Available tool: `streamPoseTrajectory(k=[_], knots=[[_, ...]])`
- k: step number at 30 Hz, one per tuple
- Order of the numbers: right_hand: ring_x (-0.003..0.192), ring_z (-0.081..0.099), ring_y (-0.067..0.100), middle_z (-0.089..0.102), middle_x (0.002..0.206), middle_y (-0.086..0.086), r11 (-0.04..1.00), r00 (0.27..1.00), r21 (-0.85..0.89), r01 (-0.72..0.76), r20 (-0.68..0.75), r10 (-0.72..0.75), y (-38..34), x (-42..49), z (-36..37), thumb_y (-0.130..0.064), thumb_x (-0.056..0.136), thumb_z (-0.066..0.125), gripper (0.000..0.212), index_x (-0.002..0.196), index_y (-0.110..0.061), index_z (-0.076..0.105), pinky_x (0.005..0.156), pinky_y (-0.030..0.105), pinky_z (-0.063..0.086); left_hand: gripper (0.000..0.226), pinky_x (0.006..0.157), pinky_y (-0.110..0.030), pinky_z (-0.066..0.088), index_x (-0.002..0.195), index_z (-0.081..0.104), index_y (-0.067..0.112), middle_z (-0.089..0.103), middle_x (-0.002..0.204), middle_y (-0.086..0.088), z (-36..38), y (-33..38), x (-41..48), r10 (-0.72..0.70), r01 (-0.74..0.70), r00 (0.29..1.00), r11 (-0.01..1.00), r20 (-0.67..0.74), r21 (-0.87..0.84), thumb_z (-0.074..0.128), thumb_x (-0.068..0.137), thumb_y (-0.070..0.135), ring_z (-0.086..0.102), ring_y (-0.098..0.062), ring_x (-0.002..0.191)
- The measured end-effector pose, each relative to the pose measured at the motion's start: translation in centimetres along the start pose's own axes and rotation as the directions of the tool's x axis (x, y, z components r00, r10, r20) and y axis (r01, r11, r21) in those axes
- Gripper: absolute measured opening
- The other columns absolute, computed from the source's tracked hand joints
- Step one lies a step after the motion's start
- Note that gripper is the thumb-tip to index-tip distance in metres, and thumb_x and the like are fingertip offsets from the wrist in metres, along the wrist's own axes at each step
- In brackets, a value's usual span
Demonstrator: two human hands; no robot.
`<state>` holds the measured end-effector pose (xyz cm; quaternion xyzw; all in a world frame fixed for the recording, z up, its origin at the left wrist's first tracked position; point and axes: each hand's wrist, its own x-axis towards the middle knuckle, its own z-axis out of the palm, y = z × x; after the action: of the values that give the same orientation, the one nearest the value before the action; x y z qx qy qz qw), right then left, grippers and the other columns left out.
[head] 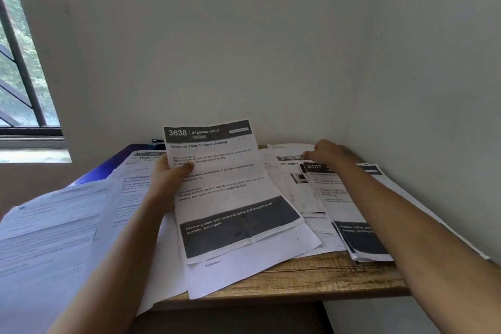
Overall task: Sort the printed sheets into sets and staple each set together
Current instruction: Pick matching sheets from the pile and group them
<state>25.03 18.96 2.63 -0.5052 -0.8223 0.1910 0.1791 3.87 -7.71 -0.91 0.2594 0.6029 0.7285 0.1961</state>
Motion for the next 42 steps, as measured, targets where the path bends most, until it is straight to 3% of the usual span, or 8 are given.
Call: streamPoseTrajectory(k=[4,9,15,19,26,35,39,42], knots=[[0.11,0.057,0.031,0.06,0.12,0.017,1.0,0.999,0.004,-0.022,0.036,0.021,0.0,1.2,1.2,-0.031,0.089,0.064,0.048,0.12,0.005,0.055,0.056,0.024,0.035,0.018,0.075,-0.047,0.057,0.103,0.057,0.013,0.067,0.109,-0.018,0.0,-0.1,0.2,-0.016,0.016,1.0,1.0,-0.011,0.006,0.059,0.091,-0.001,0.068,-0.033,0.091],[0.11,0.055,0.035,0.058,0.121,0.016,0.997,0.997,0.003,-0.075,0.033,0.075,0.4,3.5,3.3,-0.032,0.072,0.077,0.057,0.115,-0.001,0.056,0.095,0.041,0.045,0.018,0.079,-0.049,0.056,0.095,0.058,0.016,0.067,0.108,-0.017,0.2,0.0,0.3,-0.019,0.019,1.0,1.0,-0.007,0.013,0.058,0.092,-0.001,0.067,-0.036,0.094],[0.12,0.046,0.039,0.051,0.128,0.018,0.984,0.979,-0.034,-0.176,0.097,0.179,0.1,5.4,4.0,-0.024,0.066,0.081,0.068,0.122,-0.002,0.049,0.102,0.049,0.039,0.018,0.08,-0.051,0.057,0.095,0.057,0.018,0.069,0.107,-0.016,0.3,-0.1,0.5,-0.042,0.043,0.999,0.998,-0.033,0.037,0.061,0.09,0.0,0.069,-0.033,0.09],[0.109,0.055,0.038,0.059,0.114,0.02,0.978,0.975,0.029,-0.205,0.093,0.201,1.2,8.5,5.1,-0.02,0.04,0.074,0.055,0.087,-0.003,0.052,0.097,0.047,0.043,0.017,0.075,-0.048,0.058,0.097,0.056,0.018,0.069,0.105,-0.015,0.4,0.0,0.4,-0.047,0.048,0.998,0.998,-0.028,0.04,0.061,0.091,0.002,0.069,-0.032,0.088],[0.08,0.056,0.024,0.057,0.075,0.005,0.961,0.986,0.271,-0.054,-0.138,0.095,-1.6,6.7,2.2,-0.017,0.071,0.074,0.024,0.06,-0.016,0.053,0.088,0.037,0.044,0.018,0.069,-0.043,0.059,0.103,0.055,0.016,0.068,0.105,-0.014,0.4,0.3,0.1,-0.052,0.052,0.998,0.998,-0.022,0.031,0.06,0.092,0.003,0.069,-0.031,0.089],[0.079,0.05,0.019,0.055,0.083,0.008,0.746,0.815,0.579,0.328,-0.573,0.086,-4.5,5.4,-3.5,-0.012,0.088,0.06,0.01,0.088,-0.001,0.061,0.064,0.027,0.036,0.018,0.078,-0.05,0.057,0.101,0.056,0.016,0.068,0.108,-0.016,0.3,0.5,-0.1,-0.079,0.079,0.997,0.997,-0.022,0.009,0.061,0.09,0.002,0.069,-0.034,0.091],[0.061,0.035,0.016,0.036,0.061,-0.004,0.649,0.759,0.678,0.346,-0.609,0.232,-5.0,5.3,-5.6,-0.012,0.088,0.057,0.038,0.06,-0.019,0.032,0.057,0.025,0.025,0.019,0.081,-0.05,0.056,0.095,0.055,0.018,0.067,0.107,-0.016,0.3,0.7,-0.5,-0.079,0.08,0.997,0.997,-0.024,0.014,0.059,0.091,0.0,0.068,-0.035,0.094],[0.053,0.032,0.009,0.037,0.061,-0.004,0.402,0.764,0.841,0.361,-0.514,0.39,-4.7,4.9,-7.1,-0.014,0.088,0.059,0.039,0.061,-0.019,0.032,0.052,0.024,0.032,0.018,0.08,-0.048,0.056,0.101,0.057,0.013,0.067,0.111,-0.02,0.2,0.7,-0.4,-0.078,0.078,0.997,0.997,-0.019,0.024,0.057,0.091,-0.002,0.067,-0.037,0.095]])
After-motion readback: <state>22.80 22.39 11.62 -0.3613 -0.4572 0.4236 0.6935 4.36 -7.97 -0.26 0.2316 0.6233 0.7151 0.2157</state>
